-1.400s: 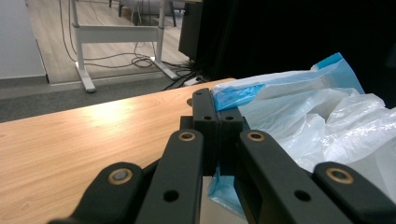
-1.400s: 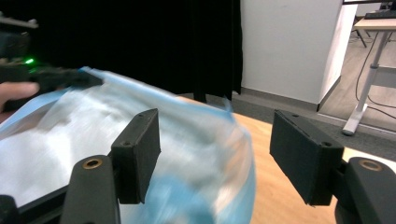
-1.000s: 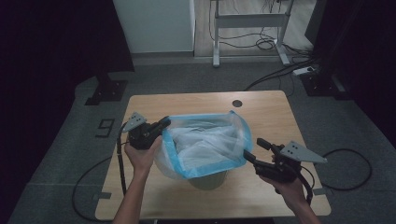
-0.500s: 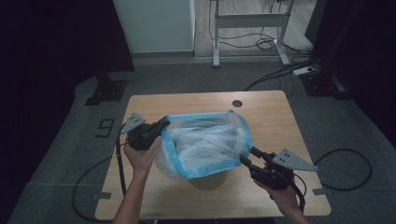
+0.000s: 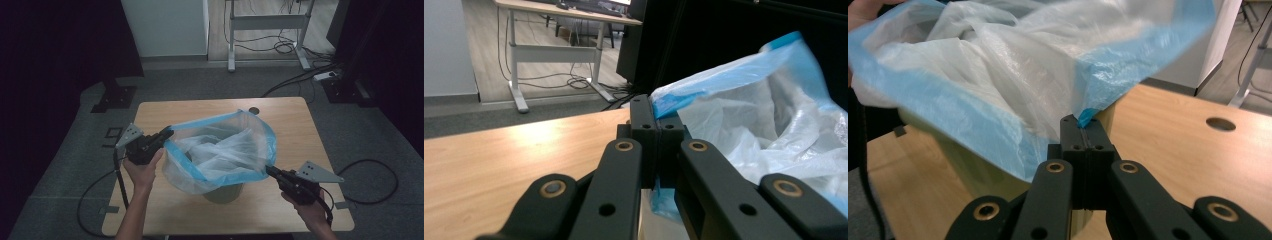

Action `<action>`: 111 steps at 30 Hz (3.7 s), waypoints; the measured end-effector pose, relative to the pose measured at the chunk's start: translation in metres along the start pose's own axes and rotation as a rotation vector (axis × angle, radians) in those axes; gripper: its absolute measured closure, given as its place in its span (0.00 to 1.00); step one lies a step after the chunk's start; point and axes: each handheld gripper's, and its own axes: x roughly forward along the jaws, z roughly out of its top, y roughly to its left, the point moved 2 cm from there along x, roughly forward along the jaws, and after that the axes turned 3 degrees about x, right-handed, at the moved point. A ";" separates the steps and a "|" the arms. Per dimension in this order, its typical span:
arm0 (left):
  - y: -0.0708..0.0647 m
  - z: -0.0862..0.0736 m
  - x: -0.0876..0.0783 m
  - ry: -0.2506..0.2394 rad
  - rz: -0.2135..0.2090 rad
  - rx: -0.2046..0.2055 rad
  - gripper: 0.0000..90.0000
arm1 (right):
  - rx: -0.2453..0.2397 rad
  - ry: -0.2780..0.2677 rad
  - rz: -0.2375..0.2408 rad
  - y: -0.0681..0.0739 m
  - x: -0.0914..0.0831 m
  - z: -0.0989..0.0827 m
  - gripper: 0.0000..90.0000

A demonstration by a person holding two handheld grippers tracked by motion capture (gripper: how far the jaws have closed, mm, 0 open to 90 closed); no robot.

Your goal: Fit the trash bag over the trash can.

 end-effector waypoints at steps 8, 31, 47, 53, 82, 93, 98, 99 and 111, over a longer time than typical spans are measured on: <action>0.002 -0.022 -0.018 -0.008 -0.033 -0.058 0.99 | 0.020 0.048 0.034 0.000 -0.009 -0.019 0.99; 0.000 -0.078 -0.047 0.088 -0.115 -0.080 0.99 | 0.040 0.246 0.134 -0.013 0.003 -0.070 0.99; 0.011 -0.099 -0.052 0.104 -0.124 -0.145 0.99 | 0.085 0.204 0.087 -0.032 0.002 -0.081 0.99; -0.003 -0.082 -0.042 0.107 -0.109 -0.048 0.73 | 0.097 0.099 0.000 -0.035 0.008 -0.066 0.66; -0.057 -0.032 -0.022 0.277 -0.164 0.386 0.78 | -0.017 -0.088 -0.009 -0.013 0.003 0.016 0.84; -0.022 -0.009 -0.006 0.186 -0.197 0.209 0.86 | 0.018 -0.094 -0.071 -0.041 0.038 0.051 0.95; -0.006 -0.006 0.006 0.186 -0.182 0.162 0.91 | 0.026 -0.084 -0.098 -0.050 0.056 0.059 0.98; -0.003 -0.005 0.008 0.183 -0.176 0.149 0.92 | 0.027 -0.081 -0.102 -0.052 0.060 0.059 0.98; 0.030 -0.013 0.049 0.251 -0.093 0.031 0.97 | 0.213 -0.021 -0.080 -0.089 0.113 0.047 0.98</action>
